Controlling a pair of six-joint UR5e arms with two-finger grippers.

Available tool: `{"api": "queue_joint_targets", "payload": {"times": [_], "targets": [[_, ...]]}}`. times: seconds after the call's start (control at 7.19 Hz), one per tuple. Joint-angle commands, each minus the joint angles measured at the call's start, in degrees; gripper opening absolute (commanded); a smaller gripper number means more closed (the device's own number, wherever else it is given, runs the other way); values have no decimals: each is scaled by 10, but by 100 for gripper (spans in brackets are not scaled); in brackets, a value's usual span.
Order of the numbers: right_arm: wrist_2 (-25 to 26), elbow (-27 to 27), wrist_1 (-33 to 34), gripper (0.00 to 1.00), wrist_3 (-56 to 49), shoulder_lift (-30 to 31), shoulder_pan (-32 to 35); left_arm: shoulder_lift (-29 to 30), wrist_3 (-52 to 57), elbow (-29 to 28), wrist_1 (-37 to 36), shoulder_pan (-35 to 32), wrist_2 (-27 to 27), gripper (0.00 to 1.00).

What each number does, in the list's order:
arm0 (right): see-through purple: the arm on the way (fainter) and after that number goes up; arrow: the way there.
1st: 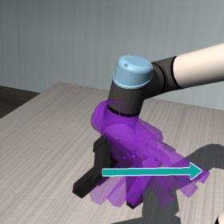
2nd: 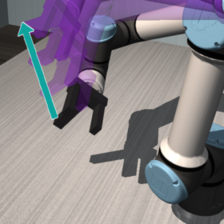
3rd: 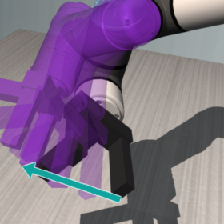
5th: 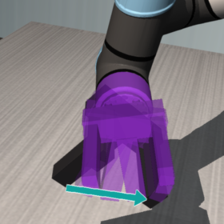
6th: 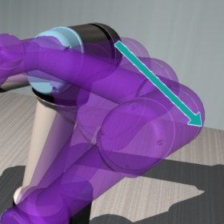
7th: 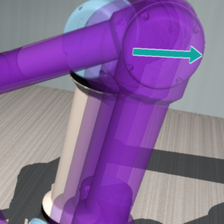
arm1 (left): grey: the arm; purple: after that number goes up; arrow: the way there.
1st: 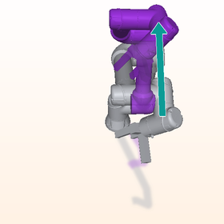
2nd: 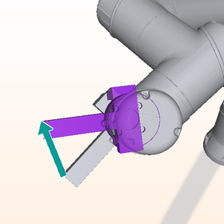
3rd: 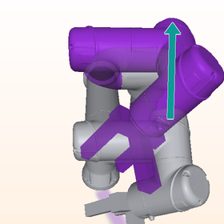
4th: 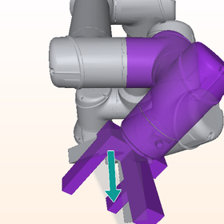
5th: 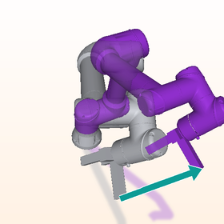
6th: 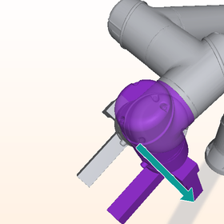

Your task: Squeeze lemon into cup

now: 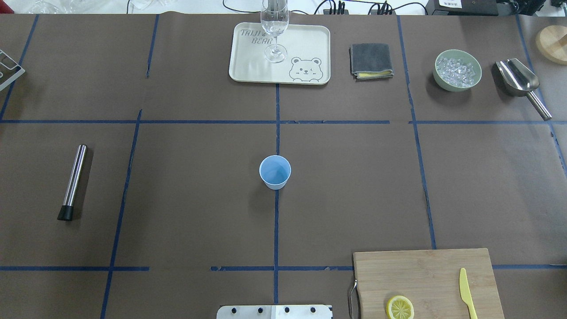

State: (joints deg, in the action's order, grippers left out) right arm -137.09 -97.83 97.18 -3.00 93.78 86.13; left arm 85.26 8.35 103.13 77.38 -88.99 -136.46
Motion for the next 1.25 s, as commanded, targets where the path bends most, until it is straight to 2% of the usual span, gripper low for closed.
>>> {"api": "queue_joint_targets", "payload": {"times": [0.0,0.56,0.7,0.83,0.97,1.11], "targets": [[-7,-2,-1,100,-1,0,0,1,-2,3,2,0,-6,100],[-11,-17,-1,100,-3,0,-1,3,2,27,7,0,-19,100],[-13,-30,-2,100,-7,-1,-2,3,2,27,7,1,-71,100],[-14,-57,0,100,-3,3,-5,3,2,27,26,1,-78,100],[-29,-108,2,100,11,31,-51,0,1,26,49,1,-79,100],[-30,-164,-1,100,85,46,-80,0,0,27,51,1,-79,100]]}}
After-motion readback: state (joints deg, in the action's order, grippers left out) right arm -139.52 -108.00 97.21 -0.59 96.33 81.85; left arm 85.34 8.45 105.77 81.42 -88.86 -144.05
